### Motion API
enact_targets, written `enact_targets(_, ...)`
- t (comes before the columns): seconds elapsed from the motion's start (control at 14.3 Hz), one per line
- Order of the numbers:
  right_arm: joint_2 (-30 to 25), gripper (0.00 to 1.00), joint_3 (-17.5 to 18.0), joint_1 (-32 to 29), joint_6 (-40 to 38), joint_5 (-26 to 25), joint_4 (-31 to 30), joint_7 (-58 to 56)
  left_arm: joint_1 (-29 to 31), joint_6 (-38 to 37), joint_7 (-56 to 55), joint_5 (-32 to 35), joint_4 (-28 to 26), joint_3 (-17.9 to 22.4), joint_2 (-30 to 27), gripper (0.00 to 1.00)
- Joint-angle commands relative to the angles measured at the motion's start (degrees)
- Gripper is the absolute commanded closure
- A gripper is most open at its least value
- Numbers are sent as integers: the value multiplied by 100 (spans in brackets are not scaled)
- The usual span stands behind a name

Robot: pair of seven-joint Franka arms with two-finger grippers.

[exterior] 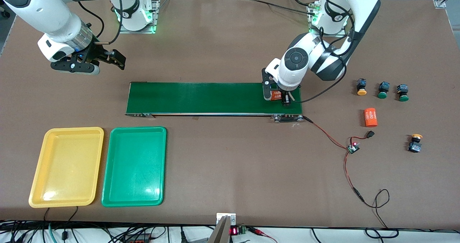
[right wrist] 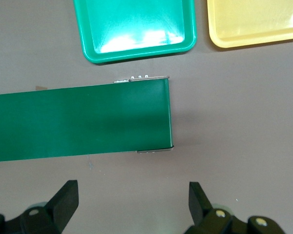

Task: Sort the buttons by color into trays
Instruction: 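Lower the battery onto the green belt and open the left gripper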

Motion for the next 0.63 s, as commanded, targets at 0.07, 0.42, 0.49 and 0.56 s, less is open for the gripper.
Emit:
enact_targets(0.07,-24,0,4,-6,66,54,-52,85,276,-1298,-268,92,703,19,-290,0)
enact_targets(0.42,-15,0,4,-6,74,54,-52,85,1426,-1785,-2437,83,1135,46,-203,0)
enact_targets(0.49,-15,0,4,-6,74,54,-52,85,1498,-1794,-2737,118,1223,89,-63,0)
enact_targets(0.56,-6,0,4,3,83,54,-52,85,1551,-1794,-3036,144,1328,203,51,0)
